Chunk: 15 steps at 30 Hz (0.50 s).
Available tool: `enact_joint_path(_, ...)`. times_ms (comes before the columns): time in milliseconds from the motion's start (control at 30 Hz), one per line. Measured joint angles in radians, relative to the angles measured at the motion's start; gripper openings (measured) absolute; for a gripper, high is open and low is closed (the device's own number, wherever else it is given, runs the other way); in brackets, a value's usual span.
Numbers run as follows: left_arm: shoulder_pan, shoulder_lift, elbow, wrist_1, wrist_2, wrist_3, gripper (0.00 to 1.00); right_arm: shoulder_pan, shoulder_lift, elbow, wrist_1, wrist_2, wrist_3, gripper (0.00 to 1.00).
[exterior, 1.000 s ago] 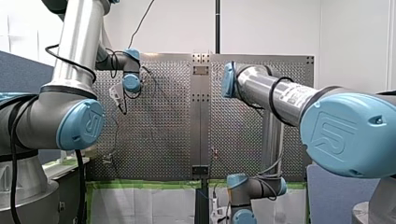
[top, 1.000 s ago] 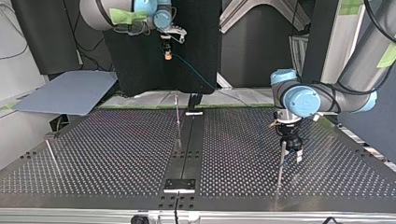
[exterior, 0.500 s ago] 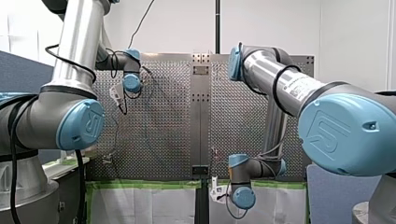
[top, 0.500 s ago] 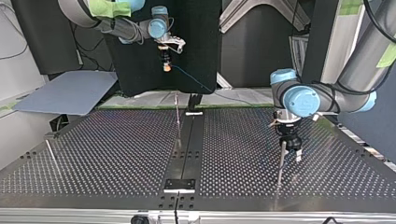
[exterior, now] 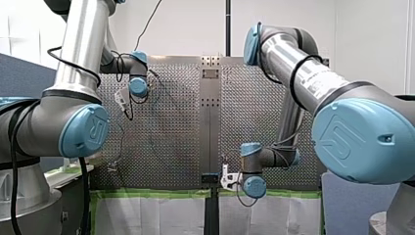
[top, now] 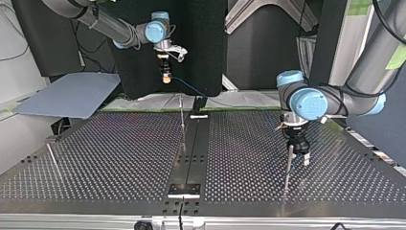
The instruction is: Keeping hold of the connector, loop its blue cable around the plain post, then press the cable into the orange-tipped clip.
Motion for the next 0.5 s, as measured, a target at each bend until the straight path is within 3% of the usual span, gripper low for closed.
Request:
enact_joint_path(200,0.000,0.000,0.000,0.000,-0.003,0.000,1.00,-0.017,-0.063,0.040,-0.049,0.001,0.003,0.00)
enact_joint_path(500,0.000,0.000,0.000,-0.010,-0.005,-0.005,1.00,-0.035,-0.154,0.059,-0.058,0.003,-0.008,0.00)
